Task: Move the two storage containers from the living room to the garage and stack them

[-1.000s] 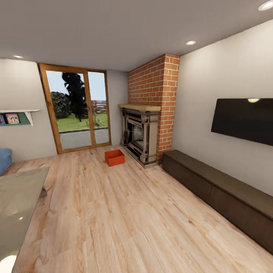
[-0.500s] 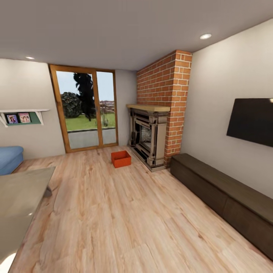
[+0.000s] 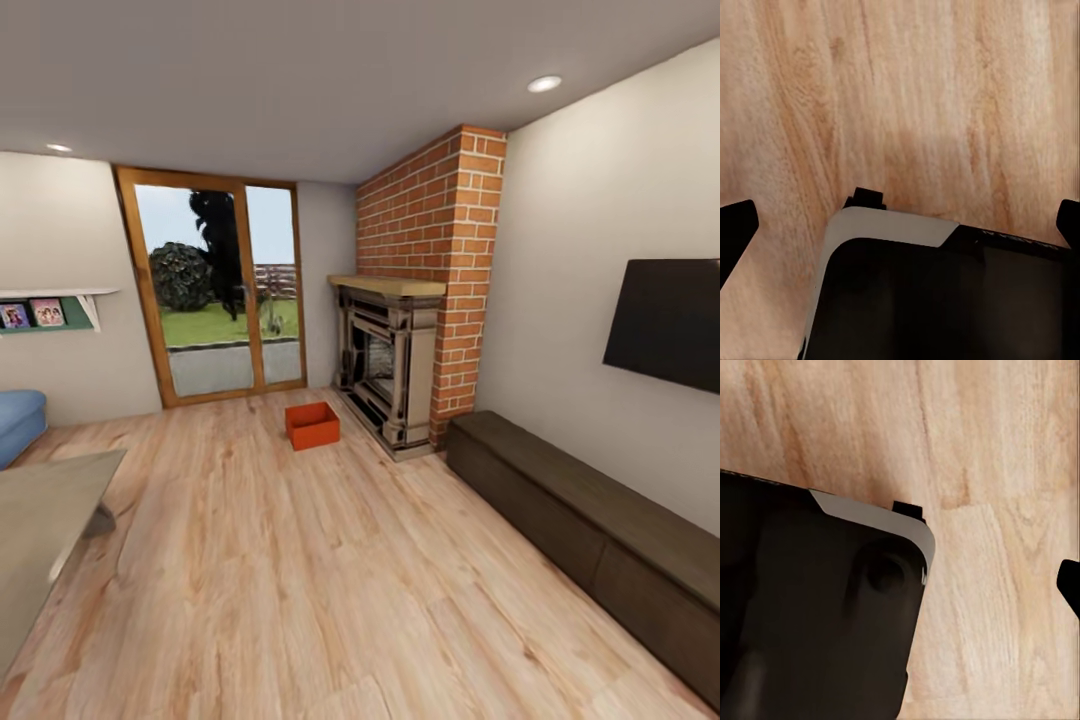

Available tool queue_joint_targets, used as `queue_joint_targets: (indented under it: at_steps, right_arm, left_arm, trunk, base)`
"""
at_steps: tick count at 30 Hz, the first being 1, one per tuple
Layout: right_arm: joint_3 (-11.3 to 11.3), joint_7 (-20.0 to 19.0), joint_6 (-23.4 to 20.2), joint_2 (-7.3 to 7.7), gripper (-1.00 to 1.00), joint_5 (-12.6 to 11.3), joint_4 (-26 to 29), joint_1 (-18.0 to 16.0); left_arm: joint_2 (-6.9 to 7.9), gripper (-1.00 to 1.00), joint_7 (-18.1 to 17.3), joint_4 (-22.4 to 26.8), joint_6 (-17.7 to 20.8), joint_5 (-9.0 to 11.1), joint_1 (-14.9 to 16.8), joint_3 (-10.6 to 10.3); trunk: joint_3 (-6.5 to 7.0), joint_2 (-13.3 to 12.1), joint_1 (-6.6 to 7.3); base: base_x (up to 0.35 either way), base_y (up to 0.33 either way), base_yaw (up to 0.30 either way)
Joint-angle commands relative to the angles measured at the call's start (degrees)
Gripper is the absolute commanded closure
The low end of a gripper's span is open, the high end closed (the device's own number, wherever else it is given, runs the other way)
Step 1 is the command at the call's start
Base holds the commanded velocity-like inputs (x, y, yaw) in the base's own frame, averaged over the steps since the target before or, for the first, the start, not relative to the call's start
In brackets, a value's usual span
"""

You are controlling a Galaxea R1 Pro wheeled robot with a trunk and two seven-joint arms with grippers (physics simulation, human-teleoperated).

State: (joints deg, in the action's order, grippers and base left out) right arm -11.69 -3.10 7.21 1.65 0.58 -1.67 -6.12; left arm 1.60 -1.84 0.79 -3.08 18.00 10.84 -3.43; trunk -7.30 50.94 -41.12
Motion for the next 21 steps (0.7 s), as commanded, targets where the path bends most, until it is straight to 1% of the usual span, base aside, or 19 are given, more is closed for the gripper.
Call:
queue_joint_targets:
  at_steps: [1, 7, 9, 21]
  right_arm:
    - [-0.2, -0.2, 0.3, 0.01, -1.00, 0.0, -0.2, -0.1]
    - [-0.1, -0.1, 0.3, -0.15, -1.00, 0.0, -0.2, 0.0]
    - [-0.1, -0.1, 0.4, -0.15, -1.00, 0.0, -0.2, -0.1]
    - [-0.3, -0.1, 0.3, -0.15, -1.00, 0.0, -0.2, -0.1]
  left_arm:
    - [0.00, -1.00, -0.2, -0.1, -0.2, 0.5, 0.1, -0.4]
    - [0.02, -1.00, -0.2, -0.1, -0.2, 0.6, 0.1, -0.4]
    - [0.02, -1.00, -0.2, -0.1, -0.2, 0.6, 0.1, -0.4]
    - [0.06, -1.00, -0.2, -0.1, -0.2, 0.6, 0.1, -0.4]
  trunk:
    - [-0.08, 0.1, -0.04]
    - [-0.08, 0.1, -0.04]
    - [-0.08, 0.1, -0.04]
    - [-0.08, 0.1, -0.04]
  base:
    - [0.304, -0.148, 0.000]
    - [0.305, -0.146, 0.002]
    - [0.306, -0.140, 0.096]
    - [0.306, -0.134, 0.256]
